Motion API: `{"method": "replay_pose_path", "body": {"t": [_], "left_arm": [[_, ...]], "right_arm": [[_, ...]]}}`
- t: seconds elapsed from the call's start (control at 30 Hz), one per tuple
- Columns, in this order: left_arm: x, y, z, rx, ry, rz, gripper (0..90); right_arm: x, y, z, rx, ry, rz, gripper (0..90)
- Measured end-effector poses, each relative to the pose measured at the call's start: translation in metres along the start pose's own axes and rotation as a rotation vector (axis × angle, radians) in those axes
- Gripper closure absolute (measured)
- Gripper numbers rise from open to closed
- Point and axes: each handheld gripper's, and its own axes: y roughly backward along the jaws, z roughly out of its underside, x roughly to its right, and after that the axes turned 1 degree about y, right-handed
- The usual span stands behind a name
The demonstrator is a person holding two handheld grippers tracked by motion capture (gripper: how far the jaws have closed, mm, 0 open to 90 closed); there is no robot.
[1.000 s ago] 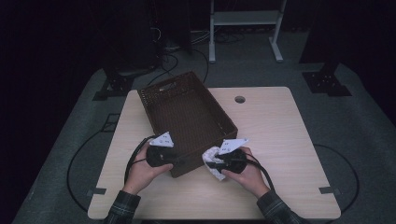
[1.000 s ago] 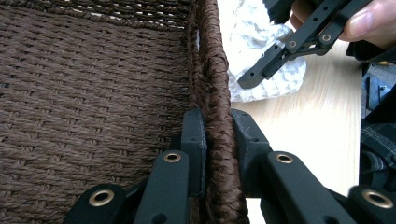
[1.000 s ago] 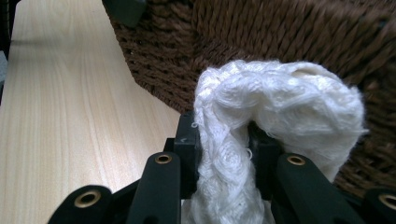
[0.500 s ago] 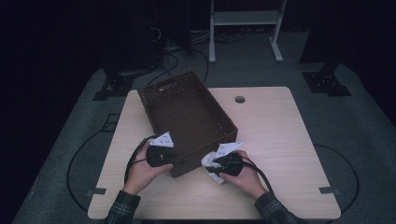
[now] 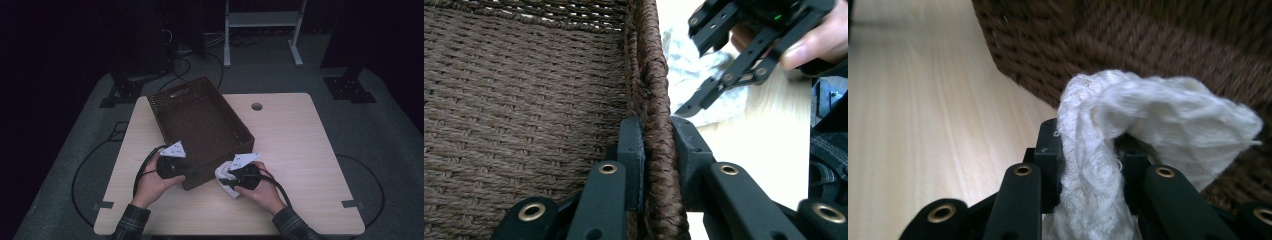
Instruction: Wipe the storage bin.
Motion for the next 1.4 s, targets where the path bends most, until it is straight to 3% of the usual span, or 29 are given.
{"method": "replay_pose_path", "body": {"t": [0.33,0.5,0.8,1.03,1.4], "left_arm": [[0.000,0.000,0.000,-0.001,0.002,-0.001,76.1],[0.000,0.000,0.000,0.000,0.002,-0.002,76.2],[0.000,0.000,0.000,-0.005,0.002,-0.003,76.2],[0.000,0.000,0.000,-0.006,0.000,-0.002,76.1],[0.000,-0.001,0.000,-0.006,-0.001,-0.003,76.0]], "right_arm": [[-0.010,0.023,-0.021,0.101,0.033,0.004,70.0],[-0.014,0.026,-0.032,0.120,0.056,0.002,70.0],[-0.015,0.021,-0.033,0.107,0.063,-0.004,70.1],[-0.016,0.006,-0.027,0.059,0.075,-0.019,70.2],[-0.014,-0.013,-0.016,-0.003,0.054,-0.047,70.3]]}}
